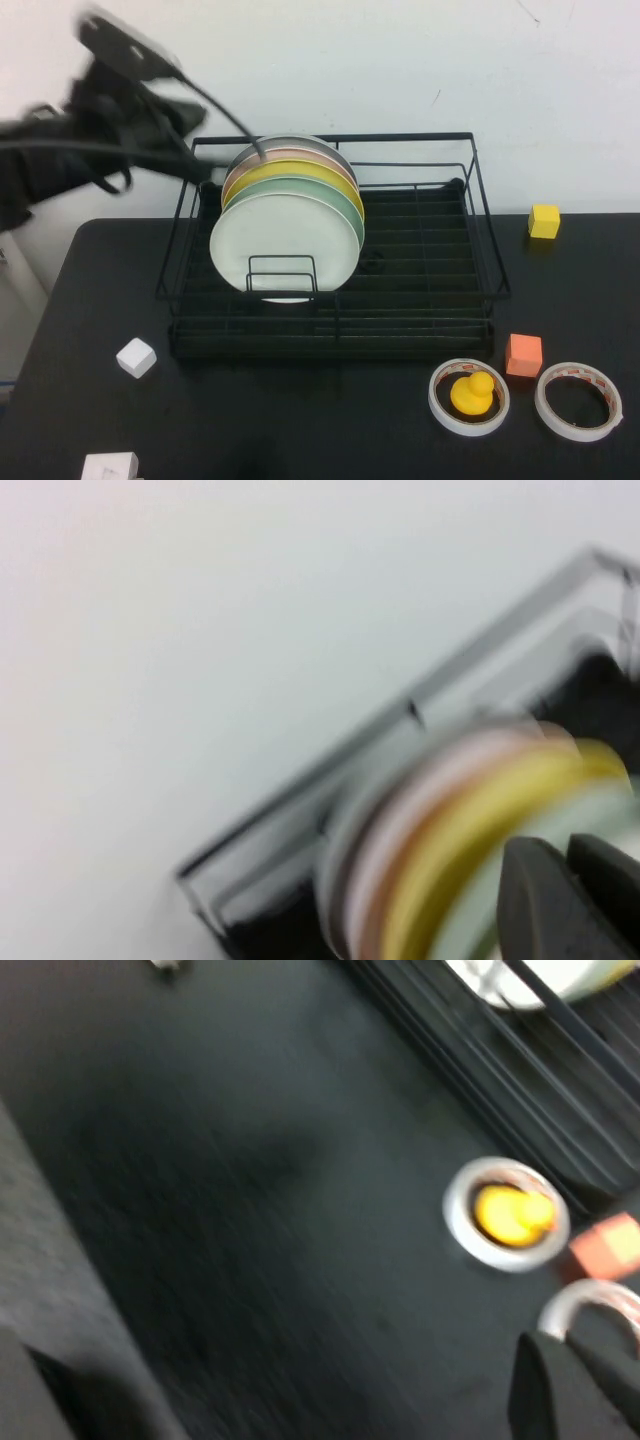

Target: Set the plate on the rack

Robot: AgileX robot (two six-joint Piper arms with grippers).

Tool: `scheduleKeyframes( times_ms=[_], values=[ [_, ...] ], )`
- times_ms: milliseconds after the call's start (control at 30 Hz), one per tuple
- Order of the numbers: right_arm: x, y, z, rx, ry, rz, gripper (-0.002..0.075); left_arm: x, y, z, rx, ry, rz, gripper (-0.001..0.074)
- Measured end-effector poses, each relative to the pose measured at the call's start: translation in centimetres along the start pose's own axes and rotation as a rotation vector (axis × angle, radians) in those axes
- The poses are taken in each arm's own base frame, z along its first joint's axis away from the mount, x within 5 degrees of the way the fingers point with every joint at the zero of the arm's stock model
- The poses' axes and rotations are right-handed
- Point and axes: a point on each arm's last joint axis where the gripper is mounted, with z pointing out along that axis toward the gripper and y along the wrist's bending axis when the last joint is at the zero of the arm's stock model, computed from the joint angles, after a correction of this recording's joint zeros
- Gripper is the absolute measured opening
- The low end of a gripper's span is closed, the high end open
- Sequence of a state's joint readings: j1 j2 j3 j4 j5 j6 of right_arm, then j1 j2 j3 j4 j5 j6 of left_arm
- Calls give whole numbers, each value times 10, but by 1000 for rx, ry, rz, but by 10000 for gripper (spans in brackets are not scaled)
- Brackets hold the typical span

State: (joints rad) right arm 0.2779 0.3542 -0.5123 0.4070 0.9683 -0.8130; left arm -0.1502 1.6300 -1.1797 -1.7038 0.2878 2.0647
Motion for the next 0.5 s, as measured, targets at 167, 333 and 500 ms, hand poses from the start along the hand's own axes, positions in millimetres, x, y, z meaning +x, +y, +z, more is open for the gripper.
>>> scheduleKeyframes(
  times_ms=[167, 333, 500],
  values=[
    [9, -10, -1, 108, 96, -7, -2, -34, 4, -55, -138, -85, -141, 5],
    [19, -23, -5, 269, 206, 62, -2, -33, -13, -110, -174, -128, -154, 0],
    [20, -34, -9, 406, 200, 141, -2, -4, -41, -157, -176, -127, -156, 0]
  ],
)
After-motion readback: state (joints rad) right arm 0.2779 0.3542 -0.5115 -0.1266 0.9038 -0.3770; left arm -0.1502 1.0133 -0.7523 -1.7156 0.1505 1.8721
